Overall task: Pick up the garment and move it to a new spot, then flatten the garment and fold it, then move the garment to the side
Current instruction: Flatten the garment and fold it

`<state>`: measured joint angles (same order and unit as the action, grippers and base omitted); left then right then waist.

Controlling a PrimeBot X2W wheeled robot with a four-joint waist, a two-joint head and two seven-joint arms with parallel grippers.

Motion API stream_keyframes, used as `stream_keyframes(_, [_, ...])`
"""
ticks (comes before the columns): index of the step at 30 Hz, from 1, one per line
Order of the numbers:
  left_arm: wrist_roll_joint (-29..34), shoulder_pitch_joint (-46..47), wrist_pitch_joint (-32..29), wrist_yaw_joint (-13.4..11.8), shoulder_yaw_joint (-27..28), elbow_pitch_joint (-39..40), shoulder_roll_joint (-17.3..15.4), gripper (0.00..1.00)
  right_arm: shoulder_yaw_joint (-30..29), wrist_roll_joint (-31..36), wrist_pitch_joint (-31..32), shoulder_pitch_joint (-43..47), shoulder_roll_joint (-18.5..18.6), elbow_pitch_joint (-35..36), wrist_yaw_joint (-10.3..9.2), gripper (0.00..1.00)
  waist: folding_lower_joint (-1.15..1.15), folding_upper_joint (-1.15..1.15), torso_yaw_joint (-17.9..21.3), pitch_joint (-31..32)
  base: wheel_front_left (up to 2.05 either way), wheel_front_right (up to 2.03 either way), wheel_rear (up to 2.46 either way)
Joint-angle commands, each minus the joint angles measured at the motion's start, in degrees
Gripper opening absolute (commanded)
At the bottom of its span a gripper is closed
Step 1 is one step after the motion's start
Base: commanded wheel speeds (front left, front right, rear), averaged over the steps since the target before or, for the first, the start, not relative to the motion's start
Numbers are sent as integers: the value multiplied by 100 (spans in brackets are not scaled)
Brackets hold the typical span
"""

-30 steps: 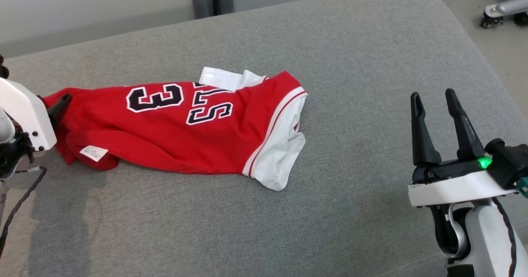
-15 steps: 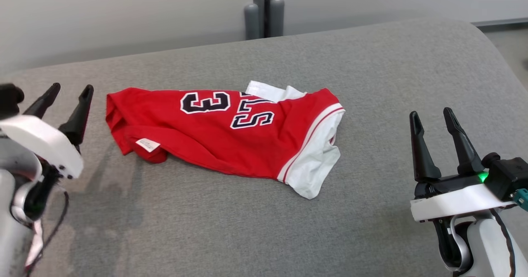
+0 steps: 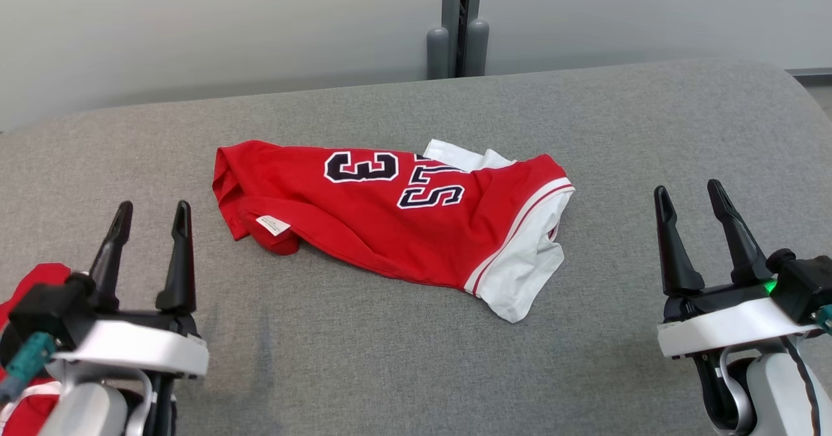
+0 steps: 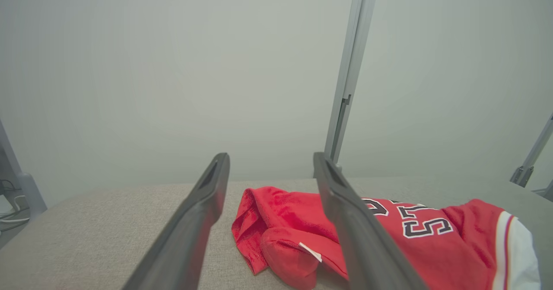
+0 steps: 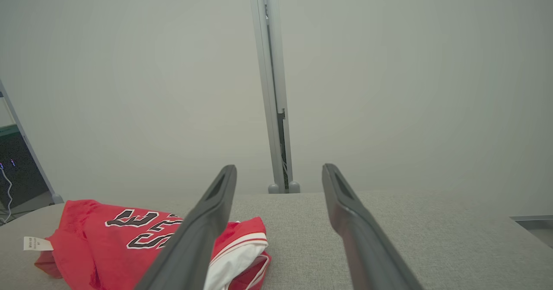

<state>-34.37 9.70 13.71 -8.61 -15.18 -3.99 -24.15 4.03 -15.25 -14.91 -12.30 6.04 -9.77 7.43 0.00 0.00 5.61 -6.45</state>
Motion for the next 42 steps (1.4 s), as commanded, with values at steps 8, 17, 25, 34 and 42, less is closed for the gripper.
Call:
stream_keyframes(8, [866, -789, 148, -225, 433, 619, 725, 100, -106, -15, -35, 233, 21, 129, 12, 100, 0, 0, -49, 66, 0, 0, 0])
stream_keyframes(17, [1397, -997, 152, 189, 833, 526, 1295, 100, -64, 2, -35, 227, 78, 76, 12, 100, 0, 0, -16, 54, 0, 0, 0])
stream_keyframes(25, [1643, -953, 152, 468, 1080, 425, 1533, 100, 55, -13, -34, 159, 127, -29, 12, 100, 0, 0, -26, 37, 0, 0, 0])
stream_keyframes(34, [1830, -874, 152, 749, 1255, 262, 1786, 100, 926, -347, 81, -199, 627, -1163, 12, 100, 0, 0, -145, 9, 0, 0, 0])
stream_keyframes(42, [1911, -723, 153, 953, 1313, 106, 1962, 100, 2370, -1169, 689, -972, 1215, -2241, 10, 100, 0, 0, -351, -102, 0, 0, 0])
